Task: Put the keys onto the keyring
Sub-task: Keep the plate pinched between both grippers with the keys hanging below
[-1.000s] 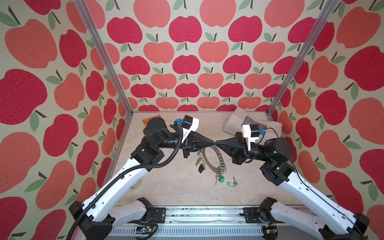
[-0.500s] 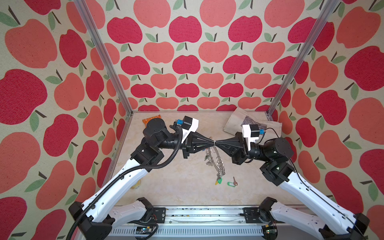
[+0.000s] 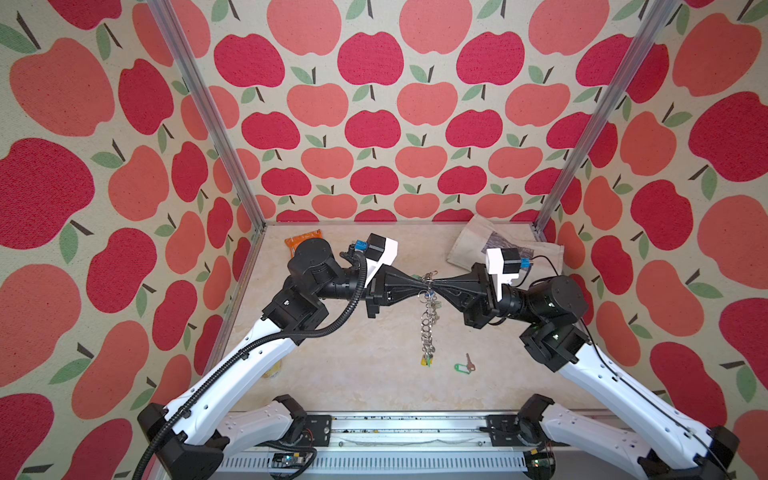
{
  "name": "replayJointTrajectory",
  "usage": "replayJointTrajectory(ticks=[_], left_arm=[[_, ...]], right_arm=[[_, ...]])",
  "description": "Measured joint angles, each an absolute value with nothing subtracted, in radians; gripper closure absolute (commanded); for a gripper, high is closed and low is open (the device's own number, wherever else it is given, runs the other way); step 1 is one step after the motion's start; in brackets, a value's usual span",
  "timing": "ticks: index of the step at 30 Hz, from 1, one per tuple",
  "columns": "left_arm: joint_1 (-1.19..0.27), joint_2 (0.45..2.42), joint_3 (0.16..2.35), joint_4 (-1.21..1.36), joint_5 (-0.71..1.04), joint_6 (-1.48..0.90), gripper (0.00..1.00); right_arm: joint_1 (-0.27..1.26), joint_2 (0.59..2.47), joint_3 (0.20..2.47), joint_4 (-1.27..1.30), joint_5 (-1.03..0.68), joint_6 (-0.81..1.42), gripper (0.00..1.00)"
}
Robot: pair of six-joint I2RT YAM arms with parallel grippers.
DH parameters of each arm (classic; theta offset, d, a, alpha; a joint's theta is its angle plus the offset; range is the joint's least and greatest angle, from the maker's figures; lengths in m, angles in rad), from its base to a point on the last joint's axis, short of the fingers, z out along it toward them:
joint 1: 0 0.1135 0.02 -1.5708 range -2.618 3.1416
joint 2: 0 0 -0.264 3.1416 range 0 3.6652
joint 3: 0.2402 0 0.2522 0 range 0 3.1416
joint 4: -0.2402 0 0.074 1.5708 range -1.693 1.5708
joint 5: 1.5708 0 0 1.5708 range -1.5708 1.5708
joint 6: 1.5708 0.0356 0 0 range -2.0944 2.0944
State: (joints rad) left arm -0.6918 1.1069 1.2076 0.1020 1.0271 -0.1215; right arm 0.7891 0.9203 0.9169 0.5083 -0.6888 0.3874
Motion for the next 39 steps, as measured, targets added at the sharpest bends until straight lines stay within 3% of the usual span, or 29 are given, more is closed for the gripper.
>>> replayJointTrajectory(ticks=[4, 6, 8, 14, 27, 39], left_arm=[[-0.692, 1.103, 1.202, 0.105, 1.011, -0.121, 0.96], [-0.692, 1.092, 1.191, 0.107, 0.999, -0.119, 0.81], [-0.693, 1.082, 1.186, 0.11, 0.984, -0.117, 0.77], [-0.694, 1.064, 1.181, 0.137, 0.957, -0.119, 0.83], [-0.694, 1.064, 1.177, 0.14, 0.951, -0.119, 0.82], [-0.694, 1.066, 1.177, 0.139, 0.953, -0.122, 0.93]], right_arm=[[0.79, 0.921, 0.914, 0.509, -0.68, 0.387, 1.0], [0.797, 0.921, 0.91, 0.511, -0.675, 0.387, 1.0], [0.805, 0.924, 0.906, 0.513, -0.672, 0.387, 1.0], [0.812, 0.928, 0.902, 0.513, -0.666, 0.387, 1.0], [0.812, 0.928, 0.902, 0.517, -0.653, 0.387, 1.0], [0.823, 0.933, 0.902, 0.517, -0.651, 0.387, 1.0]])
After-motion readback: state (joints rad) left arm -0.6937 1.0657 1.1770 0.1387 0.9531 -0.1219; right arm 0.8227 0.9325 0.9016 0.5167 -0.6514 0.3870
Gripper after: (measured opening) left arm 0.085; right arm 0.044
